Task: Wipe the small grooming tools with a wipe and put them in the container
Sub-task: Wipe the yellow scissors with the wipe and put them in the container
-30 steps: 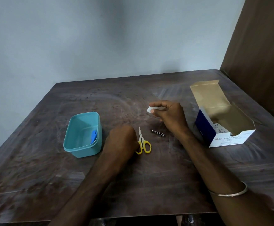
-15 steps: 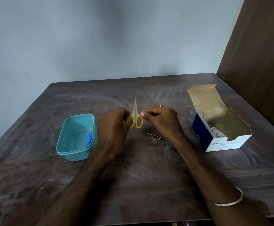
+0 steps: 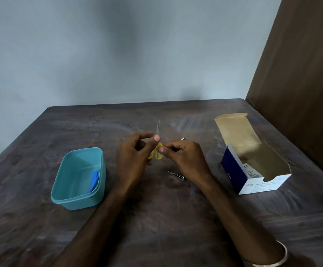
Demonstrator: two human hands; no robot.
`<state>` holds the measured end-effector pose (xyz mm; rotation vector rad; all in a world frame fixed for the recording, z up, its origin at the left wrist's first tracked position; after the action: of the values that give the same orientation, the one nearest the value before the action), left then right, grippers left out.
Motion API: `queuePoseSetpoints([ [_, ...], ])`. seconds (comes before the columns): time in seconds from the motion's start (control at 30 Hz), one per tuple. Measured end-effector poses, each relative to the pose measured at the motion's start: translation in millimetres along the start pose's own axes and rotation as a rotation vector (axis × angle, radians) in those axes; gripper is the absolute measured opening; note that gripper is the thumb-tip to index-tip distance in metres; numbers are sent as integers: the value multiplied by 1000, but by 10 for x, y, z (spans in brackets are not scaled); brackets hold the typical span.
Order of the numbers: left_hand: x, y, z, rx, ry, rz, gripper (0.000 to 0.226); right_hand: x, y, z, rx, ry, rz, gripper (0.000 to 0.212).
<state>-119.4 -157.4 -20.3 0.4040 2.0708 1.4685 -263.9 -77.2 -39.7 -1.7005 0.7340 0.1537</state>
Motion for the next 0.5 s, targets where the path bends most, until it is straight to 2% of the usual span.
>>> queuePoseSetpoints([
  [0.17,-17,12,16,14,8,-23,12,57,-47,-5,-32,-44,24,14],
  [0.33,-111,-21,8,34,47,5,1,-33,-77,0,-65,-1,21,9],
  [0.5,-202,-33,36,58,85,-11,9,-25,-73,4,-61,-2,19,9],
])
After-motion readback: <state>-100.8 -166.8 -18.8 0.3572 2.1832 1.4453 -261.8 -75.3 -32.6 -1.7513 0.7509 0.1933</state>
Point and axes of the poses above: each hand's wrist, its own z-axis away from the middle knuckle, its own x-axis out of the palm, y = z × x, the point moved 10 cm from there along -z, towards the middle knuckle, and after that the axes turned 13 degrees about -y, right-handed, at the moved point
